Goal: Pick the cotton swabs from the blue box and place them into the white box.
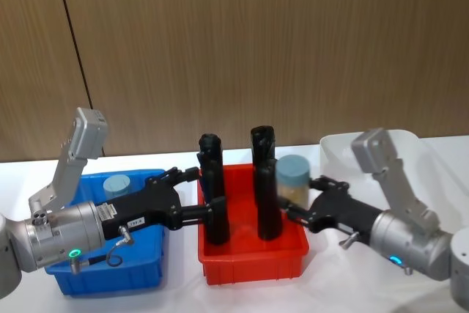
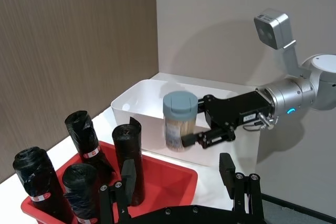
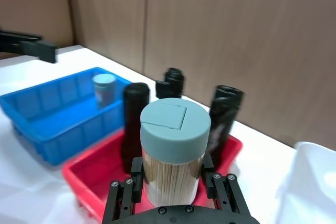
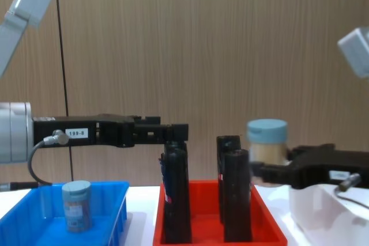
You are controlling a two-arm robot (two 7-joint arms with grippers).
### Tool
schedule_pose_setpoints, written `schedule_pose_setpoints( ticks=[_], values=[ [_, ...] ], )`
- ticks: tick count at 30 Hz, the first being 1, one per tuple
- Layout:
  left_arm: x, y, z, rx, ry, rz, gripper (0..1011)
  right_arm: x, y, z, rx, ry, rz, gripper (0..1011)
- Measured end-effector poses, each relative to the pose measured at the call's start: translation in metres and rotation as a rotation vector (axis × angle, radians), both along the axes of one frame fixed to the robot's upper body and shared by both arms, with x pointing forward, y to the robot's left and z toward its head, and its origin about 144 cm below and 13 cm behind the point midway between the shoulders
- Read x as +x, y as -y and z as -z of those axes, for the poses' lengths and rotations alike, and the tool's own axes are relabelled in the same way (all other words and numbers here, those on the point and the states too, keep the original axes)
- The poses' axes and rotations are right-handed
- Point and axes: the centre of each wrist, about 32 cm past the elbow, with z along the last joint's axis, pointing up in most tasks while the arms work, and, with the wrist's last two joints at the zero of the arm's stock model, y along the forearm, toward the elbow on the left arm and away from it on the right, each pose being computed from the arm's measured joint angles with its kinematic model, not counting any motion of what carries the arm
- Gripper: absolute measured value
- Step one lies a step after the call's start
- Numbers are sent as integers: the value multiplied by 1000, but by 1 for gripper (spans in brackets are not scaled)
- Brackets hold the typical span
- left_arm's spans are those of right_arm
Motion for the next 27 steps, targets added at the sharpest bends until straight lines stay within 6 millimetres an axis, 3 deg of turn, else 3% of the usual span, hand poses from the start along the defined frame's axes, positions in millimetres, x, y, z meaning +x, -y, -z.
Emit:
schedule_pose_setpoints(
  ticks=[13, 27],
  values=[
    [0, 0, 0, 0, 0, 0, 1004, 1, 40, -4, -7, 15, 142, 648],
    [0, 0, 0, 0, 0, 0, 1004, 5, 68, -10, -45, -10, 244, 648]
  ],
)
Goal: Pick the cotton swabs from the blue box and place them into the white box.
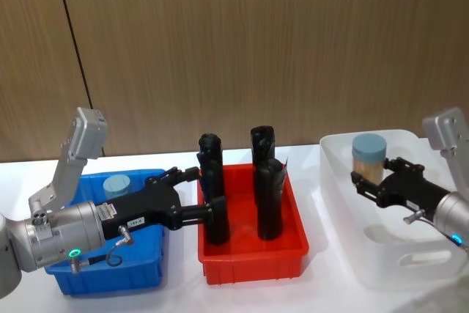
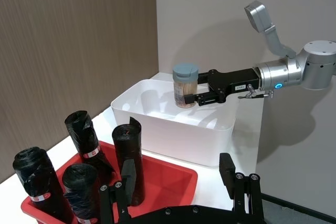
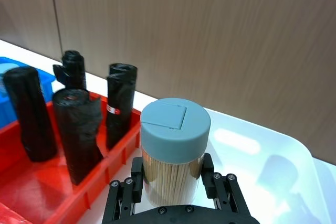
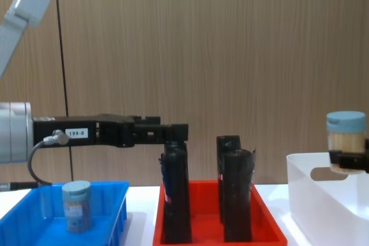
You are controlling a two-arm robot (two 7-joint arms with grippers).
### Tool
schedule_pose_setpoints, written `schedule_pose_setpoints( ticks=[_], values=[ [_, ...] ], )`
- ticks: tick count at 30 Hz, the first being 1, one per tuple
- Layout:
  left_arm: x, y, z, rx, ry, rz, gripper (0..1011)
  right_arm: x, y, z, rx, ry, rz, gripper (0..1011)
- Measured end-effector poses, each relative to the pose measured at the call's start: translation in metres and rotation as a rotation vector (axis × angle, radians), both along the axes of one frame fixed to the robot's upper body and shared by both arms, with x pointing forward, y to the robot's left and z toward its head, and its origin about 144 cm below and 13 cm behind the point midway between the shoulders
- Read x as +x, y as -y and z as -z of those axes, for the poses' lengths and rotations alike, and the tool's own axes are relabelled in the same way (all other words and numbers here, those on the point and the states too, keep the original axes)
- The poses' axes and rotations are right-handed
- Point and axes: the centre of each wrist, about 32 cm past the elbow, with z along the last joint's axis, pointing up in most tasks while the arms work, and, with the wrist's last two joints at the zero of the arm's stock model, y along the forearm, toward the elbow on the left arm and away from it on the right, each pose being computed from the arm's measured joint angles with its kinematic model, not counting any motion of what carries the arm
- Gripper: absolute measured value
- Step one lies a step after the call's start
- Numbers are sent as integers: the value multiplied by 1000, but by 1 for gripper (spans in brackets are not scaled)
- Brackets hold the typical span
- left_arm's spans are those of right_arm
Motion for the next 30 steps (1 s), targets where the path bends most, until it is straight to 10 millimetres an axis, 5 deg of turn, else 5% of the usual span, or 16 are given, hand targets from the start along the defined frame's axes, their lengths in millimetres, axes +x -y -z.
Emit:
schedule_pose_setpoints(
  ticks=[16, 30],
  values=[
    [0, 0, 0, 0, 0, 0, 1004, 3, 13, -2, -37, -30, 42, 1001],
    [-1, 2, 1, 6, 5, -15, 1004, -2, 9, -3, -37, -14, 40, 1001]
  ],
)
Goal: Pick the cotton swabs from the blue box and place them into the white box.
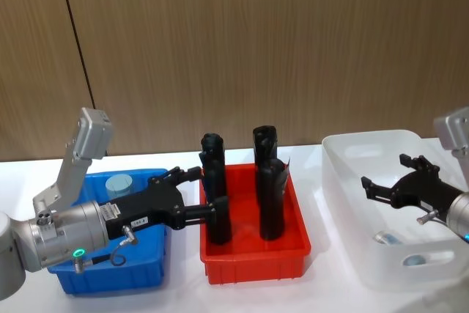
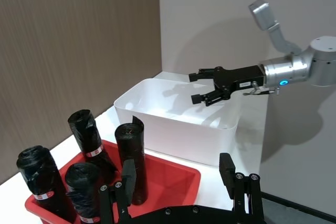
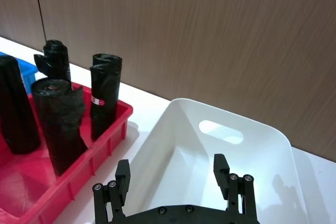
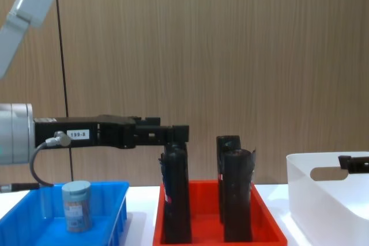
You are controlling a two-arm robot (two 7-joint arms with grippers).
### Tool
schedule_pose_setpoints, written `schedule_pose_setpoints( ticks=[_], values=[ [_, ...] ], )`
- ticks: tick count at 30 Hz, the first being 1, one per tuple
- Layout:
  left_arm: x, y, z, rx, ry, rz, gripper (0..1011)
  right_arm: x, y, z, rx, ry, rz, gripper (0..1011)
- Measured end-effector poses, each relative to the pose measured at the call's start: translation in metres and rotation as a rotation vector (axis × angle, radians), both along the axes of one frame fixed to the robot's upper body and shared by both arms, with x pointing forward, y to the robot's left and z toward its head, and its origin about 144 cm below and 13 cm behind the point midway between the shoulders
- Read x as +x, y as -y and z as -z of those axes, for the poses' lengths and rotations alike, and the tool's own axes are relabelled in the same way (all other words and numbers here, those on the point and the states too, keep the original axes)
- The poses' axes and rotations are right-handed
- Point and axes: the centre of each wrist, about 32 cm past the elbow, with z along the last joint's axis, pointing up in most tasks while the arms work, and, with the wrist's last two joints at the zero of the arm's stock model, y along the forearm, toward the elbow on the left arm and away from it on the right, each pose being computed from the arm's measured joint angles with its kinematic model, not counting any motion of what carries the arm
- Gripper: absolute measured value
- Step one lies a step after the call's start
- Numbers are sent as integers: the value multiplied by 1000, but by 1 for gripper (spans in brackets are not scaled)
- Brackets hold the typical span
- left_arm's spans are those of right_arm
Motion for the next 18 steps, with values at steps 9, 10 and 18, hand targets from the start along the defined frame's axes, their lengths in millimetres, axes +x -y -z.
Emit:
schedule_pose_setpoints(
  ticks=[9, 10, 18],
  values=[
    [-7, 11, 3, 30, 29, -64, 1004, -19, -19, 5, 41, 55, 4, 1001],
    [-8, 13, 4, 35, 34, -77, 1004, -21, -21, 6, 46, 60, 4, 1001],
    [-16, 26, 8, 65, 72, -156, 1004, -44, -41, 9, 100, 117, 16, 1002]
  ],
)
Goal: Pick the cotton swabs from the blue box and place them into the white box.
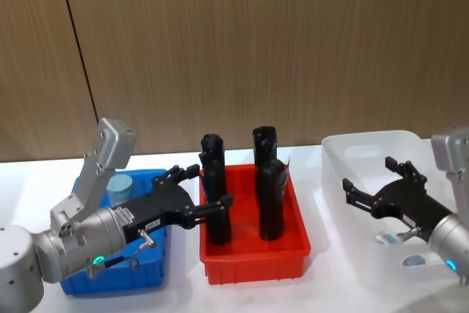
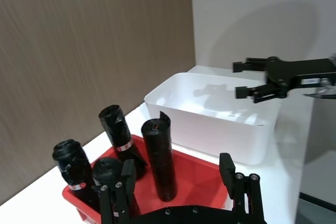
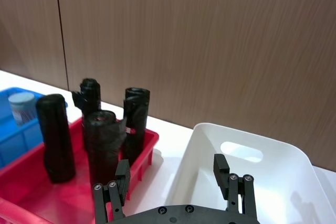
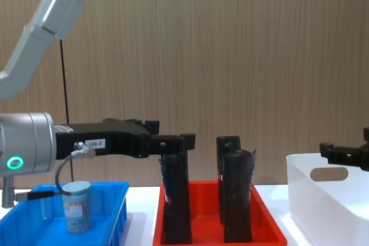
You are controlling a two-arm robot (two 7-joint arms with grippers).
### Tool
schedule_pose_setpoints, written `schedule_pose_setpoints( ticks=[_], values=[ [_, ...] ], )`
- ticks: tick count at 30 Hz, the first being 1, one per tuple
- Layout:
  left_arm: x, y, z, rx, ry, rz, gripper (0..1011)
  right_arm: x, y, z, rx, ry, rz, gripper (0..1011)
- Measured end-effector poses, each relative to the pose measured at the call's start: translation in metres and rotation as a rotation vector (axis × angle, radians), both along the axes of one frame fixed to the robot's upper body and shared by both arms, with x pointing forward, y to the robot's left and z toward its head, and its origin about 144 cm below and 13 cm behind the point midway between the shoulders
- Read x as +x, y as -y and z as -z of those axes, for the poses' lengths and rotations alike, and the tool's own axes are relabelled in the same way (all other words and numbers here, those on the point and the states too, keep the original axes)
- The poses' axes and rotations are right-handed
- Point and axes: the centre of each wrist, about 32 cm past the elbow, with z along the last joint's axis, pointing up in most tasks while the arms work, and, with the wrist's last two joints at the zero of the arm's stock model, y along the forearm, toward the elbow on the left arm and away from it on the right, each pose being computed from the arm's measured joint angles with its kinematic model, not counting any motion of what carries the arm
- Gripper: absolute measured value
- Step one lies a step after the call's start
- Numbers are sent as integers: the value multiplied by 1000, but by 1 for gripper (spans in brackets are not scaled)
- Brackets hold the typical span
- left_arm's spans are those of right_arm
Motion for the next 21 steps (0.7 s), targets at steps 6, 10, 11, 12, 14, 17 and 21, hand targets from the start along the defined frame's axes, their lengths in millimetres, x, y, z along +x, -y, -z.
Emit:
schedule_pose_setpoints(
  ticks=[6, 10, 11, 12, 14, 17, 21],
  values=[
    [-5, 8, 2, 15, 26, -47, 1004, -17, -13, 1, 45, 38, 13, 1001],
    [-9, 13, 3, 24, 44, -80, 1004, -28, -20, 1, 75, 59, 23, 1002],
    [-11, 16, 4, 28, 51, -93, 1004, -30, -22, 1, 81, 64, 26, 1001],
    [-12, 17, 4, 29, 55, -100, 1004, -32, -23, 1, 87, 68, 28, 1001],
    [-14, 20, 5, 34, 68, -121, 1004, -38, -28, 0, 106, 82, 34, 1001],
    [-17, 23, 5, 38, 80, -141, 1004, -45, -32, 0, 126, 95, 42, 1002],
    [-22, 30, 7, 45, 104, -180, 1004, -51, -35, -1, 143, 105, 50, 1001]
  ],
)
